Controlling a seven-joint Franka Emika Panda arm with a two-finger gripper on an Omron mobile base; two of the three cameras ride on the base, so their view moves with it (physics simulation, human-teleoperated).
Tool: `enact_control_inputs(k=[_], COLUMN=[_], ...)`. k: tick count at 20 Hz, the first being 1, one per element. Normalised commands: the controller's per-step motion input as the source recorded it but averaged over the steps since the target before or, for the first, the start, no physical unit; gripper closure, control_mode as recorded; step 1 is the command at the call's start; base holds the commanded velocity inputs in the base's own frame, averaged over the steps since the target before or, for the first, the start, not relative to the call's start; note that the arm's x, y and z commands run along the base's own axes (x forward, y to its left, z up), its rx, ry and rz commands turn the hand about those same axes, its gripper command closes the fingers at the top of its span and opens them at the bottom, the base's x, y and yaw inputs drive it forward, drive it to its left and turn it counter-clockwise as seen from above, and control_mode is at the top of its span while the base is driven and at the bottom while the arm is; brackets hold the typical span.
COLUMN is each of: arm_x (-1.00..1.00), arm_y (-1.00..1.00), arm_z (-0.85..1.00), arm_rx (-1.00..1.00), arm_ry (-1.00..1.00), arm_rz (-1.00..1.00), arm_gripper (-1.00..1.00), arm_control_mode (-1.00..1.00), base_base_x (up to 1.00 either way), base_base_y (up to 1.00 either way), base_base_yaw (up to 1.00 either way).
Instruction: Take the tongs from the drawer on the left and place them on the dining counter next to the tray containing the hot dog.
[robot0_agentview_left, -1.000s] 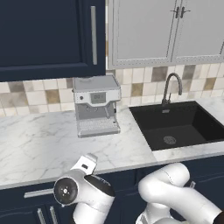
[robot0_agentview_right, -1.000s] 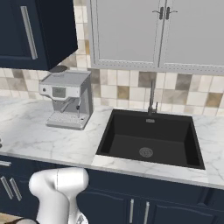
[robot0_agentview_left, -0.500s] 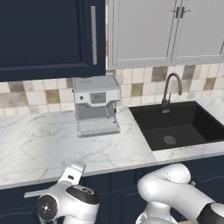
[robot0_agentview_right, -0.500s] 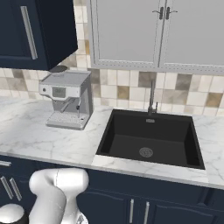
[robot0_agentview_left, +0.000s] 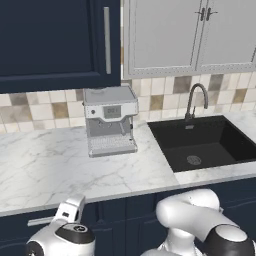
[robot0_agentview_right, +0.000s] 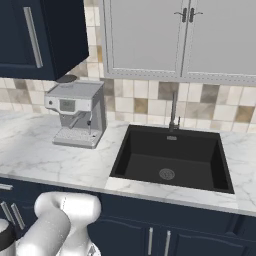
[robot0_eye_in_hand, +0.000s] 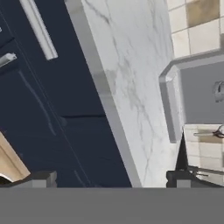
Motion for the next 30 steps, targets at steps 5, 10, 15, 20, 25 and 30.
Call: enact_control_inputs(k=[5, 10, 15, 20, 25, 30], arm_x=[0.0, 0.05, 0.26, 0.24, 0.12, 0.08], arm_y=[0.17, 0.08, 0.06, 0.03, 0.15, 0.17], arm_z=[-0.28, -0.27, -0.29, -0.33, -0.3, -0.26], arm_rx=[-0.12, -0.1, -0.09, -0.07, -0.02, 0.0], arm_ry=[-0.02, -0.02, -0.08, -0.12, -0.08, -0.03], arm_rz=[0.03, 0.05, 0.07, 0.07, 0.09, 0.1], arm_gripper=[-1.0, -1.0, -1.0, -1.0, -1.0, -1.0], arm_control_mode=[-1.0, -1.0, -1.0, -1.0, -1.0, -1.0], base_base_x=[0.0, 0.0, 0.0, 0.0, 0.0, 0.0], base_base_y=[0.0, 0.0, 0.0, 0.0, 0.0, 0.0], base_base_yaw=[0.0, 0.0, 0.0, 0.0, 0.0, 0.0])
